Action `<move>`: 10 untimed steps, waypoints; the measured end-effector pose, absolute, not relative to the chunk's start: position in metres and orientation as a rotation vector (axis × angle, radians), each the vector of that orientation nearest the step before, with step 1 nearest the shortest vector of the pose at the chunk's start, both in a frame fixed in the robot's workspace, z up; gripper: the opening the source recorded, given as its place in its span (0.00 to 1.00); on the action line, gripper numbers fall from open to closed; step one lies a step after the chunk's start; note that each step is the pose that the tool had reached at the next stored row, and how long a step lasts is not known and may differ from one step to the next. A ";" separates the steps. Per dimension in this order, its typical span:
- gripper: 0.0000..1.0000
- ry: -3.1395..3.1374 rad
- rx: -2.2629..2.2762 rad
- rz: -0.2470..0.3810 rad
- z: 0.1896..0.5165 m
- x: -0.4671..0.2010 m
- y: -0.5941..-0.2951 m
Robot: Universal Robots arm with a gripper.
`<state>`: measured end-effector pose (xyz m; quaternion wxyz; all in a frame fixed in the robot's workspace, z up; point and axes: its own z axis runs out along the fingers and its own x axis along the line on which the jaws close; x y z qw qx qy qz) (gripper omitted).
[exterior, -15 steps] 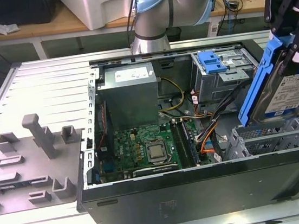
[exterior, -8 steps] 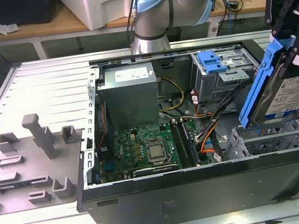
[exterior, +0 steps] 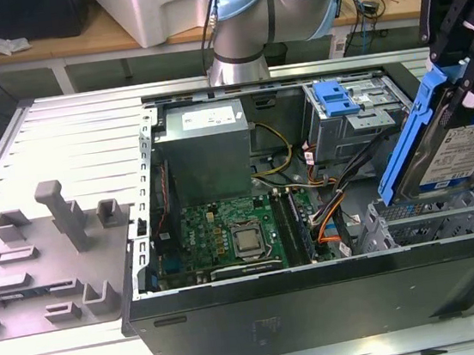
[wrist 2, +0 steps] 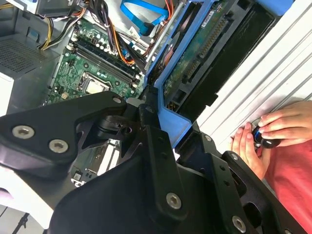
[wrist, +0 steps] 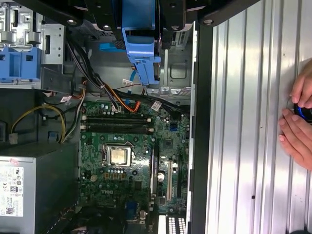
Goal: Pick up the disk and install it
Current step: 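Insert the disk into the insertion slot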
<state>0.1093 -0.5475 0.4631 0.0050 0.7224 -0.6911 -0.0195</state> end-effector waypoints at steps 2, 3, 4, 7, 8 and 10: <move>0.37 -2.166 2.260 -0.061 0.462 0.109 -0.548; 0.37 -2.168 2.259 -0.061 0.462 0.109 -0.548; 0.37 -2.171 2.256 -0.061 0.462 0.109 -0.548; 0.37 -2.178 2.250 -0.061 0.461 0.109 -0.548; 0.37 -2.180 2.247 -0.061 0.461 0.109 -0.548; 0.37 -2.187 2.241 -0.061 0.460 0.109 -0.548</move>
